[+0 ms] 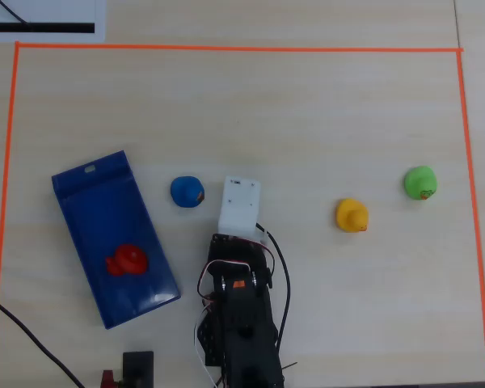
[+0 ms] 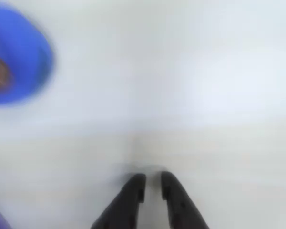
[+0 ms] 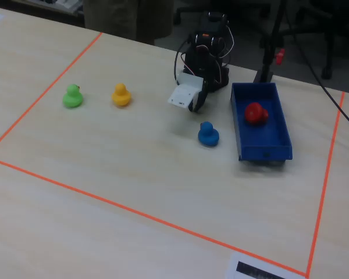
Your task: Grasp red duck and put it into box.
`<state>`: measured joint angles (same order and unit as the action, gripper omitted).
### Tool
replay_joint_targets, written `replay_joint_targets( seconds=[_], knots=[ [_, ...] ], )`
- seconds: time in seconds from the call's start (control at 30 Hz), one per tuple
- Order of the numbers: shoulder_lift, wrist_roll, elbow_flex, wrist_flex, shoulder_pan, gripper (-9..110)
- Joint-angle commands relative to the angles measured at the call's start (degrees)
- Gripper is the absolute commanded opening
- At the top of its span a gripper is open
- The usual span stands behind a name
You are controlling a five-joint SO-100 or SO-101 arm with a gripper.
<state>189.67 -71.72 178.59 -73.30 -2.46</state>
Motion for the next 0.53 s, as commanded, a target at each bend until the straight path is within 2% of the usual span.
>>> replay_joint_targets(
  seconds=[0.0, 0.07, 0.5],
  knots=[
    [0.09, 0.44, -0.35, -1.67, 3.60, 0],
    [0.09, 0.26, -0.35, -1.67, 5.19, 3],
    [0.09, 0.35, -0.35, -1.67, 5.54, 3]
  ],
)
